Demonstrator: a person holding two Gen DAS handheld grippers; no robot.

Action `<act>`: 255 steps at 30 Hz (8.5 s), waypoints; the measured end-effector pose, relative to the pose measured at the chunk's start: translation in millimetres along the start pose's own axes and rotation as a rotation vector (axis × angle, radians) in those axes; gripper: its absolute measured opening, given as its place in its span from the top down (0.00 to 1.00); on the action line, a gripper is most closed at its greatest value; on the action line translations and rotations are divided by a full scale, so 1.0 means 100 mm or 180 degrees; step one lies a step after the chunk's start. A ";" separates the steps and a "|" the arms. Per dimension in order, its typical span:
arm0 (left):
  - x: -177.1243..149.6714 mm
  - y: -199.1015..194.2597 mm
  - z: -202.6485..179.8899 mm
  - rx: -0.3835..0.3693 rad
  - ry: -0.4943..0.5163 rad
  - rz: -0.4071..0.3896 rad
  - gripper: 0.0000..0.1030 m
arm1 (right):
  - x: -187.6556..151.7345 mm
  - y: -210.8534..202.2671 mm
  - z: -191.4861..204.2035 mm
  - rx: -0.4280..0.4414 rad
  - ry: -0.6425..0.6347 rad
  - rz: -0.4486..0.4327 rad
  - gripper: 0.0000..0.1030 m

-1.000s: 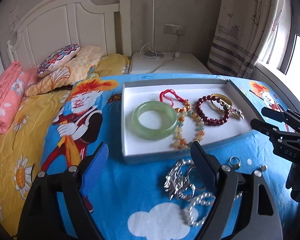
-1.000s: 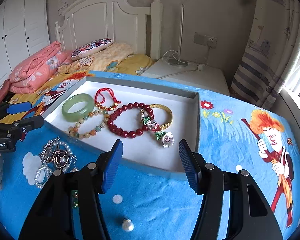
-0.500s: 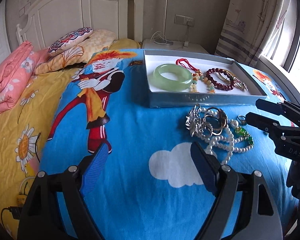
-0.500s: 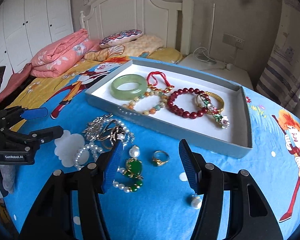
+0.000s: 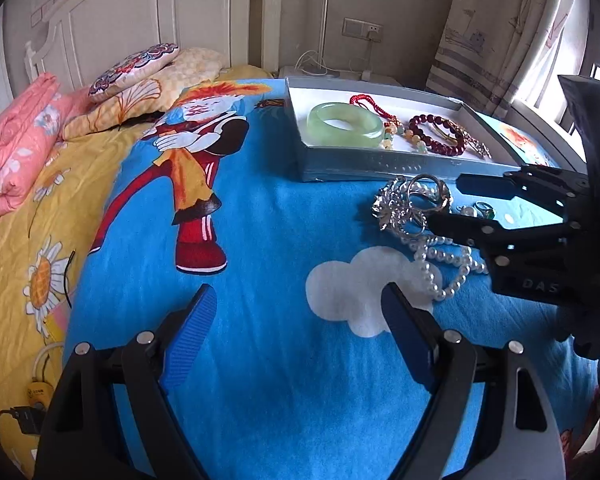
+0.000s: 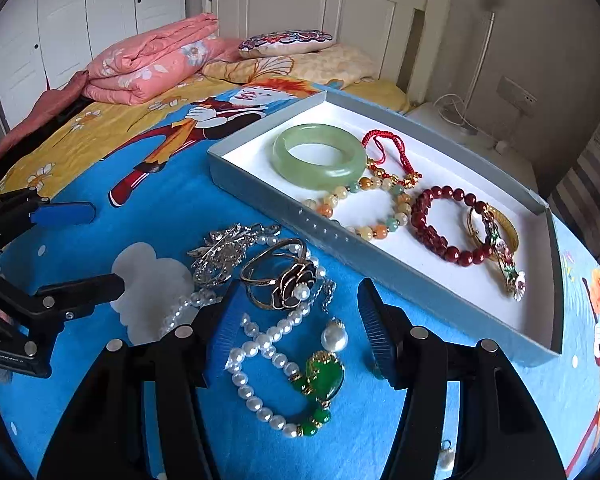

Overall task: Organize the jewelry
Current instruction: 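Grasp the silver brooch with the left tool while the right tool grasps the gold rings, then carry the silver brooch and gold rings into the tray and open both tools, then grasp the pearl necklace with the left tool while the right tool grasps a gold ring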

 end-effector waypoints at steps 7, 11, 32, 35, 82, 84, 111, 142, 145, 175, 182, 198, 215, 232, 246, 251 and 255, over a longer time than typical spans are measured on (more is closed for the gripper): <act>0.01 0.02 -0.01 -0.0019 0.0007 0.0040 0.18 | 0.11 0.08 0.08 -0.0004 -0.0202 -0.0048 0.62; 0.02 0.04 -0.05 0.0009 0.0062 0.0052 0.18 | 0.07 0.01 0.05 -0.0009 -0.0105 -0.0108 0.63; 0.41 0.39 -0.74 -0.0176 0.0453 0.0100 0.20 | -0.33 -0.49 -0.31 -0.0056 0.0330 -0.0383 0.63; 0.43 0.50 -0.80 -0.0235 0.0493 0.0216 0.46 | -0.38 -0.51 -0.36 -0.0058 0.0388 -0.0403 0.63; 0.72 -0.08 -1.46 -0.0210 0.0934 -0.0379 0.92 | -0.48 -0.72 -0.69 -0.0260 0.0625 -0.0492 0.63; 0.74 -0.08 -1.46 -0.0207 0.0937 -0.0383 0.92 | -0.46 -0.72 -0.70 -0.0271 0.0613 -0.0488 0.63; 1.16 0.60 -1.41 0.0679 0.1362 -0.0658 0.92 | -0.20 -0.37 -1.64 -0.0256 0.0939 -0.0548 0.63; 0.89 0.75 -1.54 0.0578 0.1627 -0.0556 0.48 | -0.06 0.12 -1.90 -0.0363 0.1006 -0.0183 0.43; 0.86 0.67 -1.55 0.0581 0.1628 -0.0593 0.47 | -0.06 0.05 -1.83 -0.0374 0.0976 -0.0206 0.41; 0.29 0.00 -1.16 0.0704 0.1489 -0.0767 0.30 | -0.47 -0.64 -0.94 -0.0350 0.0830 -0.0307 0.24; 0.15 0.05 -0.96 0.0703 0.1376 -0.0635 0.29 | -0.69 -0.63 -0.75 -0.0282 0.0784 -0.0167 0.21; -0.02 -0.03 -0.53 -0.0090 0.0689 -0.0125 0.24 | -1.05 -0.63 -0.66 -0.0142 0.0820 0.0060 0.21; 0.21 0.43 -0.77 -0.0345 0.0518 0.0198 0.25 | -1.04 -0.59 -0.69 -0.0047 0.0856 0.0064 0.21; 0.28 0.52 -0.97 -0.0356 0.0783 0.0160 0.84 | -0.61 -0.19 -0.70 0.0086 0.0294 0.0193 0.34; 0.36 -0.05 -0.65 -0.0487 0.0468 -0.0233 0.92 | -0.41 -0.14 -0.51 0.0284 0.0042 0.0076 0.77; 0.48 -0.29 -0.67 -0.0459 0.0491 -0.0437 0.92 | -0.47 -0.20 -0.51 0.0230 0.0105 0.0049 0.77; 0.56 -0.50 -0.73 -0.0456 0.0568 -0.0592 0.93 | -0.50 -0.29 -0.54 0.0184 0.0149 -0.0001 0.77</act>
Point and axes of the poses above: each gripper's, at about its wrist camera, not at the fingertips, and y roughly the way its jaws point, z to its left, x to its top, the point moved 3 cm from there along y, roughly the way its jaws point, and after that the axes turned 9 degrees about -y, right-handed, at the moved point
